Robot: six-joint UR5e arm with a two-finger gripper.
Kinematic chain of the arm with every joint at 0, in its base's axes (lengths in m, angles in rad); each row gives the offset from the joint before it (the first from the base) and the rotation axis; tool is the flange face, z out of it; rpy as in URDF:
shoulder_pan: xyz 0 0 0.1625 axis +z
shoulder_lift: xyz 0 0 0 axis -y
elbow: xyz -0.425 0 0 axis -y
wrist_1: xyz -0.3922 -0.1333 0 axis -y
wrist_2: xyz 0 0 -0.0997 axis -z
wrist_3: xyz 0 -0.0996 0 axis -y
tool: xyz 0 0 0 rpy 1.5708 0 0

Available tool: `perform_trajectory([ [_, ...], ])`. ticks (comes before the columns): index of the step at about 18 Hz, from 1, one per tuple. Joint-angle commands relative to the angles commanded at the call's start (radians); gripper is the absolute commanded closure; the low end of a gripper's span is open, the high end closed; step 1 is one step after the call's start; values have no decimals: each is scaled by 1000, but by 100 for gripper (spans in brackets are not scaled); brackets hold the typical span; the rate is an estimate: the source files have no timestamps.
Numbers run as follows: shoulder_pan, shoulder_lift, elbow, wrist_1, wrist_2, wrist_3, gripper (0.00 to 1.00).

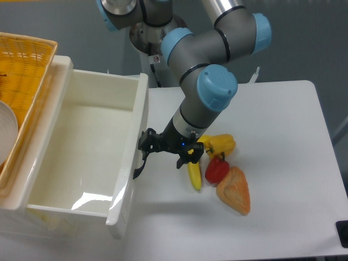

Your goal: Slide the top white drawer open

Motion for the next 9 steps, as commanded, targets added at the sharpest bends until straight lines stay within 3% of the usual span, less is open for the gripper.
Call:
perform_trajectory([
  [4,3,8,11,20,8,0,0],
  [9,40,25,12,96,44,40,0],
])
